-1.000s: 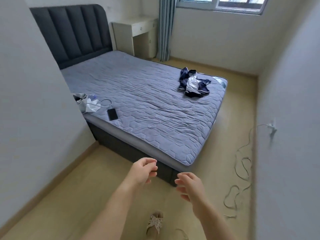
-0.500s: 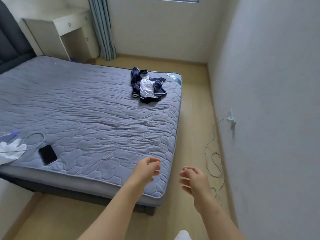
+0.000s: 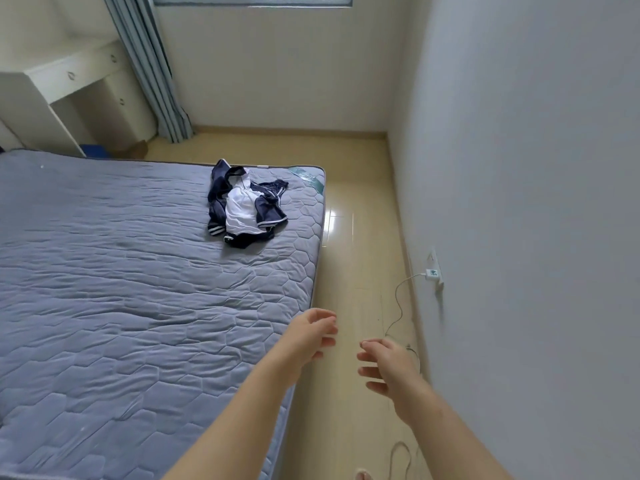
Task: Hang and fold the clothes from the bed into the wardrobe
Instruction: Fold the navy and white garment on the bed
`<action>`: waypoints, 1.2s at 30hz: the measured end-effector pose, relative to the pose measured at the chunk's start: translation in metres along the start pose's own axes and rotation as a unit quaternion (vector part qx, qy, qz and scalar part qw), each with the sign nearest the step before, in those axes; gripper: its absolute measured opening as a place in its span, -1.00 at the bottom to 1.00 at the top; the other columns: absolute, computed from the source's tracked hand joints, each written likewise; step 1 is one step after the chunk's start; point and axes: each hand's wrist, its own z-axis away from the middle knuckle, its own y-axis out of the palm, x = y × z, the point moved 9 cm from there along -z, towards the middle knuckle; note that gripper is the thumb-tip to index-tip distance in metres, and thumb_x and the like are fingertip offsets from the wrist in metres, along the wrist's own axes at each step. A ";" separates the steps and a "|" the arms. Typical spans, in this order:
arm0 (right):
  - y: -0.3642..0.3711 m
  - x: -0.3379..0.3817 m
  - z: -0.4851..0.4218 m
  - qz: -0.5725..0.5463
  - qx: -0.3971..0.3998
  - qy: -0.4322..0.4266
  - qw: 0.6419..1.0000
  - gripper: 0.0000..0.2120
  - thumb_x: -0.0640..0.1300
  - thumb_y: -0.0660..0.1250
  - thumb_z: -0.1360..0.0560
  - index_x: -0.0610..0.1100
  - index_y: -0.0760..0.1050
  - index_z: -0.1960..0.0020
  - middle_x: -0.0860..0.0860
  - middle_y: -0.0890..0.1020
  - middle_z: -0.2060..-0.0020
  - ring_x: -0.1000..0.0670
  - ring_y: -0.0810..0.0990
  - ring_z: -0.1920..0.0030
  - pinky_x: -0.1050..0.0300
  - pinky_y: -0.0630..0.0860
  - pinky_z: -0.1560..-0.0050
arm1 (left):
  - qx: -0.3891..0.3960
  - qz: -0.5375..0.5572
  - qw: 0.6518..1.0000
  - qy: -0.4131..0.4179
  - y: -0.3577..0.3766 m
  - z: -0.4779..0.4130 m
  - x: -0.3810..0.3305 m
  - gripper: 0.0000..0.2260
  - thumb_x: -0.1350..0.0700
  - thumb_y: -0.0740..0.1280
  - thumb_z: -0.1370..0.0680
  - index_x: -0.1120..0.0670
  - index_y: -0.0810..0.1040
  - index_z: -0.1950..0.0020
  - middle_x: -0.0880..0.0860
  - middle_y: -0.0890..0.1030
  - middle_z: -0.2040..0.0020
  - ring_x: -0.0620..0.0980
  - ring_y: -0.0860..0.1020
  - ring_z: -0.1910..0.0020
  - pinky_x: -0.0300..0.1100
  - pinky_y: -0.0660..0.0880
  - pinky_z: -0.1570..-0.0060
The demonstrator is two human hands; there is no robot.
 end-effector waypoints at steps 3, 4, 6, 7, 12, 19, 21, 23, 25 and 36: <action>-0.029 0.039 -0.046 0.011 0.000 -0.003 1.000 -0.89 -0.17 0.19 -0.56 -0.09 0.48 0.08 -0.01 0.52 0.21 0.03 0.48 0.28 0.18 0.37 0.25 | -0.014 0.018 1.000 0.002 0.019 -0.042 -0.036 -0.91 0.11 0.20 -0.60 0.01 0.50 -0.01 -0.04 0.57 0.14 -0.12 0.55 0.19 -0.24 0.40 0.21; -0.034 0.050 -0.060 0.012 0.001 0.000 1.000 -0.89 -0.16 0.19 -0.56 -0.10 0.48 0.09 -0.01 0.52 0.20 0.02 0.48 0.27 0.17 0.38 0.24 | -0.020 0.023 1.000 -0.001 0.022 -0.055 -0.044 -0.91 0.11 0.20 -0.60 0.01 0.50 0.00 -0.04 0.58 0.14 -0.12 0.55 0.19 -0.24 0.40 0.20; -0.035 0.061 -0.085 0.016 0.009 0.017 1.000 -0.89 -0.16 0.19 -0.56 -0.11 0.48 0.10 -0.03 0.53 0.19 0.01 0.49 0.27 0.17 0.39 0.24 | -0.035 0.025 0.999 -0.018 0.021 -0.076 -0.051 -0.91 0.12 0.20 -0.60 0.00 0.50 0.02 -0.04 0.58 0.15 -0.11 0.55 0.19 -0.24 0.40 0.21; -0.033 0.065 -0.097 0.018 0.014 0.025 0.999 -0.89 -0.16 0.19 -0.55 -0.11 0.48 0.10 -0.03 0.54 0.19 0.01 0.50 0.27 0.17 0.39 0.24 | -0.044 0.025 0.998 -0.026 0.018 -0.087 -0.052 -0.91 0.12 0.20 -0.59 -0.01 0.49 0.04 -0.05 0.57 0.16 -0.11 0.54 0.20 -0.24 0.38 0.22; -0.017 0.103 -0.167 0.038 0.032 0.045 0.998 -0.89 -0.17 0.20 -0.55 -0.09 0.46 0.14 -0.02 0.53 0.21 0.01 0.50 0.29 0.19 0.38 0.29 | -0.074 0.038 0.995 -0.047 -0.010 -0.155 -0.071 -0.90 0.15 0.19 -0.60 0.00 0.48 0.06 -0.06 0.55 0.22 -0.13 0.51 0.26 -0.26 0.32 0.28; 0.025 0.194 -0.286 0.101 0.044 0.042 0.993 -0.90 -0.15 0.20 -0.54 -0.07 0.44 0.14 0.00 0.53 0.22 0.02 0.50 0.29 0.21 0.37 0.29 | -0.112 0.089 0.988 -0.050 -0.069 -0.285 -0.120 -0.90 0.15 0.20 -0.58 0.02 0.50 0.06 -0.05 0.55 0.24 -0.12 0.52 0.26 -0.24 0.34 0.27; 0.047 0.228 -0.316 0.127 0.053 0.042 0.990 -0.89 -0.16 0.18 -0.55 -0.08 0.42 0.14 0.00 0.52 0.23 0.02 0.48 0.30 0.22 0.35 0.28 | -0.115 0.089 0.987 -0.062 -0.093 -0.319 -0.137 -0.91 0.14 0.20 -0.58 0.03 0.49 0.04 -0.04 0.55 0.23 -0.12 0.51 0.26 -0.24 0.34 0.28; 0.072 0.263 -0.345 0.140 0.063 0.032 0.988 -0.88 -0.20 0.16 -0.55 -0.10 0.39 0.16 0.00 0.49 0.29 0.03 0.44 0.35 0.23 0.30 0.32 | -0.130 0.087 0.985 -0.072 -0.121 -0.350 -0.155 -0.91 0.13 0.20 -0.58 0.03 0.49 0.04 -0.04 0.55 0.22 -0.12 0.51 0.27 -0.24 0.33 0.28; 0.097 0.295 -0.372 0.133 0.078 0.026 0.988 -0.89 -0.25 0.15 -0.54 -0.13 0.36 0.15 -0.01 0.45 0.34 0.03 0.38 0.41 0.27 0.22 0.38 | -0.146 0.098 0.982 -0.074 -0.148 -0.376 -0.173 -0.92 0.13 0.20 -0.58 0.02 0.48 0.05 -0.05 0.54 0.23 -0.13 0.51 0.29 -0.25 0.33 0.28; 0.209 0.371 -0.508 0.221 0.153 0.058 0.962 -0.92 -0.19 0.19 -0.55 -0.15 0.44 0.07 -0.04 0.53 0.23 -0.02 0.48 0.30 0.21 0.35 0.32 | -0.281 0.207 0.928 -0.133 -0.272 -0.467 -0.185 -0.88 0.17 0.19 -0.59 0.03 0.45 0.13 -0.01 0.52 0.25 -0.10 0.48 0.34 -0.25 0.29 0.35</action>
